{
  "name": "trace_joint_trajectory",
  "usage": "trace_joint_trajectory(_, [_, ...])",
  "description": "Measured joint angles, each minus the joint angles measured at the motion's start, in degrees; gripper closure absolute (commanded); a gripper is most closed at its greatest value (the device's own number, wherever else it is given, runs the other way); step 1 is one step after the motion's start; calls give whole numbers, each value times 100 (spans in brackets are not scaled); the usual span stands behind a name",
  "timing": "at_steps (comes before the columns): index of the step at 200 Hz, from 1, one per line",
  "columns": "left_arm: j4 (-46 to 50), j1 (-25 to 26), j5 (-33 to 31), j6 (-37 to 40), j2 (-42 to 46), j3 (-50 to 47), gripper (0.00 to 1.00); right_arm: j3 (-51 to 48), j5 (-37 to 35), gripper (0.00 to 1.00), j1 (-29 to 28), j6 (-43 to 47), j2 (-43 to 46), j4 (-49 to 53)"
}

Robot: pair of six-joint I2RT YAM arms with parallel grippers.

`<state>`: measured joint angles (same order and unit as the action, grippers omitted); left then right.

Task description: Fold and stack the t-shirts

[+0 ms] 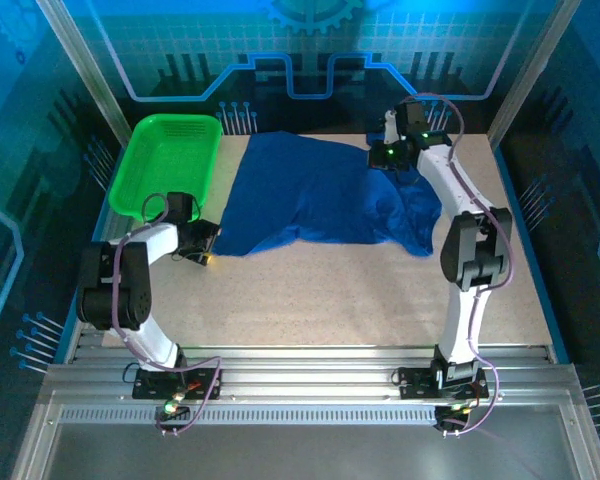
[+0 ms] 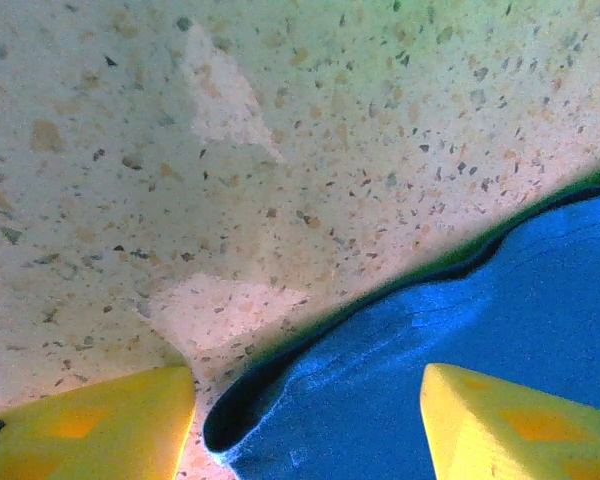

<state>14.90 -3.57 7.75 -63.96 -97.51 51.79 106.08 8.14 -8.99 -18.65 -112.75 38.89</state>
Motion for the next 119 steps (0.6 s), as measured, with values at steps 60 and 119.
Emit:
trace_joint_trajectory(60, [575,9,0,334,-260,350,55,-745,42,100,0,4,868,-37])
trace_joint_trajectory(119, [1425,-2,-11,955,-623,859,84,-1202,44,100,0,0,1252,-31])
